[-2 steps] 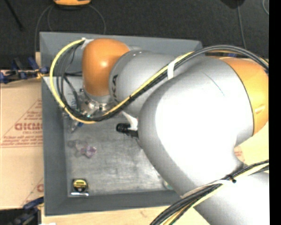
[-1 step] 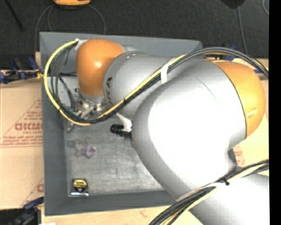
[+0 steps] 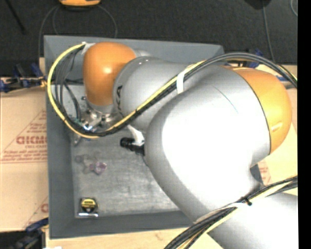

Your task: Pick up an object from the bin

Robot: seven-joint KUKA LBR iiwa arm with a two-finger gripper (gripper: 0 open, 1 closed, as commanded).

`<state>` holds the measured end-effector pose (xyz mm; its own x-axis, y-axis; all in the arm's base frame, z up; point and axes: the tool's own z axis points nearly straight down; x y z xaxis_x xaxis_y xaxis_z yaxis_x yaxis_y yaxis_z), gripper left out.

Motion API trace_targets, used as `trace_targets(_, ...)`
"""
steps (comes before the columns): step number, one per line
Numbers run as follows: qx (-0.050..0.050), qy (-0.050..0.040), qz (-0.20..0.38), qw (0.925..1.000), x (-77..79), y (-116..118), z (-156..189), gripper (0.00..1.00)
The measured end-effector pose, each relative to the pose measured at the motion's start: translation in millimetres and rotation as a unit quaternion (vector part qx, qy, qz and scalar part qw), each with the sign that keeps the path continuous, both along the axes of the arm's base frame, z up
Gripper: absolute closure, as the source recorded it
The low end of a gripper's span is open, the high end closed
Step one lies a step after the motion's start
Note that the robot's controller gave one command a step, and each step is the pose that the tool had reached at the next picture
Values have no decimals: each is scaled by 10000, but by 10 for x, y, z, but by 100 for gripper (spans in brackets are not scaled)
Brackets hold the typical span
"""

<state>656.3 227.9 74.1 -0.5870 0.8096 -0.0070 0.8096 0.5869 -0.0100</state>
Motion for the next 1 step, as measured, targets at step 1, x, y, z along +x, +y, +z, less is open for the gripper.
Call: trace_targets(1,57,-80,22,9999,25,59,41,100)
